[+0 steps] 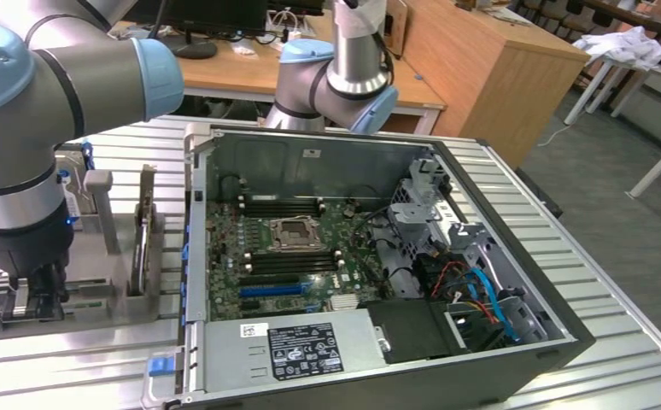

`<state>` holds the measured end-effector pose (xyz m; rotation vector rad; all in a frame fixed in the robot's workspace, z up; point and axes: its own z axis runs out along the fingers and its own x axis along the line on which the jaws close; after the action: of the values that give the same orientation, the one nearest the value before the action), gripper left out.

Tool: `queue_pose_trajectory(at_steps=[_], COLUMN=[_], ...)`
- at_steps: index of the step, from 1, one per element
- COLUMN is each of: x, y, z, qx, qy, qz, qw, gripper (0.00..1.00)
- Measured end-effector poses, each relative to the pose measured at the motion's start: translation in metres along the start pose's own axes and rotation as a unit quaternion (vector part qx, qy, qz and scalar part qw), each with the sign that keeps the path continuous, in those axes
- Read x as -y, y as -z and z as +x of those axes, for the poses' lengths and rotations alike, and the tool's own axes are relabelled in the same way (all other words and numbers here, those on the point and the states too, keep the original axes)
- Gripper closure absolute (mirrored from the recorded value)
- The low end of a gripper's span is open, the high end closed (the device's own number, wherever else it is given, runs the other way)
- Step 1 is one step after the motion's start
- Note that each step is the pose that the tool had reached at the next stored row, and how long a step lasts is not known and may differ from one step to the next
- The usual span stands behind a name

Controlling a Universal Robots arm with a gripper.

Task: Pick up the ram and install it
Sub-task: 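Pick up the ram and move it above insertion slot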

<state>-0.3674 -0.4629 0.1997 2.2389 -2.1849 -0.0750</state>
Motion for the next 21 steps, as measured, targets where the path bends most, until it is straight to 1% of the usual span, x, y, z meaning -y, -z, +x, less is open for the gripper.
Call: queue_pose_trajectory(at_steps=[12, 14, 15, 21], x=[0.0, 0.0, 0.0, 0.001], y=[-0.0001, -0.0001, -0.0001, -0.0002], z=[0.0, 0.0, 0.0, -0.0001], qx=[0.0001, 0.0001, 0.0, 0.0002], qy=[0.0, 0.0, 0.0, 0.0], qz=[0.0001, 0.0001, 0.0001, 0.0002], qw=[1.0, 1.0, 1.0, 1.0], gripper=[0.69, 0.71, 0.77, 0.77])
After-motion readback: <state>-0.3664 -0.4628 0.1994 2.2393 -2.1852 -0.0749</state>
